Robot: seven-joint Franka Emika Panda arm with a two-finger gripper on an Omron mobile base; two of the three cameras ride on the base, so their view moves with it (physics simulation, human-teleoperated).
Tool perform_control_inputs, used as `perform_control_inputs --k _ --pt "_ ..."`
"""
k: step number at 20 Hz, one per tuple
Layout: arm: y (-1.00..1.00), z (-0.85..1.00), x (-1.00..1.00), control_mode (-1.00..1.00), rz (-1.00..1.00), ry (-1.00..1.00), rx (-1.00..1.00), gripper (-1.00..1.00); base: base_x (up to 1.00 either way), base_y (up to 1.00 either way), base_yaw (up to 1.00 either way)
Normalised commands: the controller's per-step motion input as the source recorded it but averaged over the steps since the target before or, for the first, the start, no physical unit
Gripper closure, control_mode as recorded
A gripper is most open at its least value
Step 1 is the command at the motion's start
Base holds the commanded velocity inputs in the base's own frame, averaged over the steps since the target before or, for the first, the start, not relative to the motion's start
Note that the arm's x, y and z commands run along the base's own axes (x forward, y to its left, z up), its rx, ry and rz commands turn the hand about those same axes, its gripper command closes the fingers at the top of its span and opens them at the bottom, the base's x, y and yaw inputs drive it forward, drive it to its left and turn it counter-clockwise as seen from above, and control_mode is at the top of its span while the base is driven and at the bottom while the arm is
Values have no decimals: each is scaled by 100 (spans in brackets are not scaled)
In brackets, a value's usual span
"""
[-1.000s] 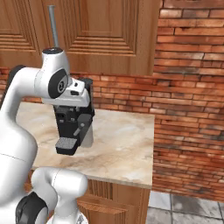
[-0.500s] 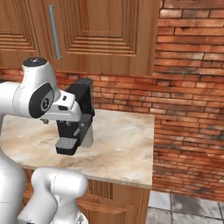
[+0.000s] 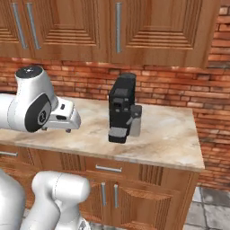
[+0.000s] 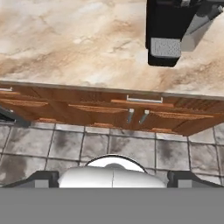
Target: Navigate to the range hood.
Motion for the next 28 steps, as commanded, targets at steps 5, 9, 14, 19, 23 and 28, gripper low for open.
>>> perform_control_inputs --k 5,9,14,19,23,28 --pt "0 0 0 100 0 0 0 -100 -55 100 22" --pt "0 0 0 100 0 0 0 -100 -39 100 45" --pt "0 0 0 100 0 0 0 -100 -1 100 28" --pt "0 0 0 100 0 0 0 -100 72 100 1" --pt "0 0 0 100 0 0 0 -100 92 100 -12" --pt "0 0 0 100 0 0 0 -100 100 100 -25"
